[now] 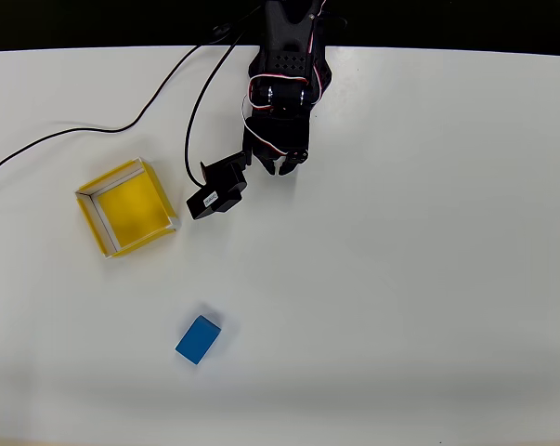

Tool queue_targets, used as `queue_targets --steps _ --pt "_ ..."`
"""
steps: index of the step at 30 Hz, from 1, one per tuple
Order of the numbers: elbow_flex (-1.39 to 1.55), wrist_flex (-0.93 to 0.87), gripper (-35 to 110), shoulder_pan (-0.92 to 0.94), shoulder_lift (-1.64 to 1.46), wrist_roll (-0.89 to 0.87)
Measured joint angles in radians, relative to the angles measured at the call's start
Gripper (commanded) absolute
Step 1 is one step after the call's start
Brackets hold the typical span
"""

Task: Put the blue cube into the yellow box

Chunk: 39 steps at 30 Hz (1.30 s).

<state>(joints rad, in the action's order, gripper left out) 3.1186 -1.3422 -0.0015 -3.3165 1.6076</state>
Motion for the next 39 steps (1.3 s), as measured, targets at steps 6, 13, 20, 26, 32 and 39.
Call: queue_targets --steps 6,13,20,26,32,39 --pt "0.000 0.000 0 -0.028 0.000 -0.049" --pt "0.000 0.000 5 -0.041 0.000 -0.038" --pt "-0.017 0.216 24 -0.040 0.147 -0.005" --pt "-0.189 0.506 33 -0.040 0.463 -0.078" --pt "-0.434 0.741 34 -0.003 0.831 -0.124" --pt "-0.680 0.927 43 0.103 1.218 -0.166"
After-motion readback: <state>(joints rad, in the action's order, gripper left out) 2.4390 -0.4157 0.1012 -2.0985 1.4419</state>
